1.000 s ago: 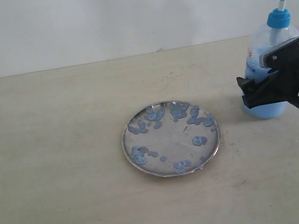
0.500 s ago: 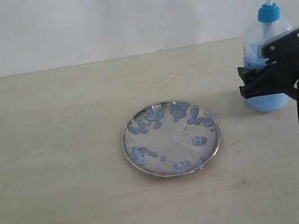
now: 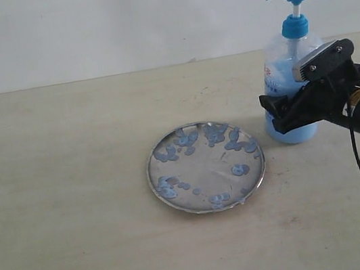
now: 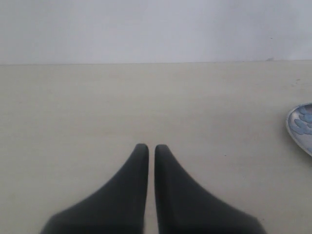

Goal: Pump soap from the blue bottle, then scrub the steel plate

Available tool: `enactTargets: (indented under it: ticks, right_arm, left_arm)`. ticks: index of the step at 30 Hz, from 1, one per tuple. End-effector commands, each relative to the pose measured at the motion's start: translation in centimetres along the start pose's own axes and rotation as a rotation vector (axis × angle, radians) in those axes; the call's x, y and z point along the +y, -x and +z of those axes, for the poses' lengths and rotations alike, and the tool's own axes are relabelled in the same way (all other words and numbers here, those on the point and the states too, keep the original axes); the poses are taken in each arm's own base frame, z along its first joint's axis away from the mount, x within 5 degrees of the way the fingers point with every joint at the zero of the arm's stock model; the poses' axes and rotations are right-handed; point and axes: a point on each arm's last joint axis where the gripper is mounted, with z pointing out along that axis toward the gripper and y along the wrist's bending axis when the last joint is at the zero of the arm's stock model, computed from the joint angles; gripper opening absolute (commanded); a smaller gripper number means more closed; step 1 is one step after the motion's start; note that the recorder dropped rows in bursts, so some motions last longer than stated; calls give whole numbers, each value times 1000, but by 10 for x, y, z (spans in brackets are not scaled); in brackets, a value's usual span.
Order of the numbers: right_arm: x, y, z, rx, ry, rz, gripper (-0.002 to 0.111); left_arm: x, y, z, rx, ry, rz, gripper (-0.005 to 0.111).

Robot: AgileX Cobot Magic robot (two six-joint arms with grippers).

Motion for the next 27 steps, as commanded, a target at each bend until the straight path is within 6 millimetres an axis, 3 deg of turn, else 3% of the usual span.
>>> enactTargets:
  ticks: [1,4,8,12,16,24,26,27]
  right_arm:
    - [7,-12,-2,108,77,-84,0]
    - [7,-12,-2,105,84,-116,0]
    - [8,-12,-2,101,89,-188,0]
    - [10,-12,-2,96,122,-236,0]
    - [14,-12,-3,86,169,-299,0]
    - [14,-12,-3,86,168,-301,0]
    - [14,-12,-3,86,168,-301,0]
    - [14,-12,-3,87,169,-284,0]
  left_arm:
    - [0,2,0,-17,-2,-4,4]
    - [0,2,0,-21,-3,-7,4]
    - [-5,8,-1,-82,-61,-232,4]
    - [-4,15,-2,-155,-64,-276,4]
    - [-5,16,-2,-157,-100,-504,4]
    - [-2,29,-5,-288,-131,-681,4]
    - [-3,36,7,-209,-127,-680,4]
    - [-8,51,22,-153,-148,-634,4]
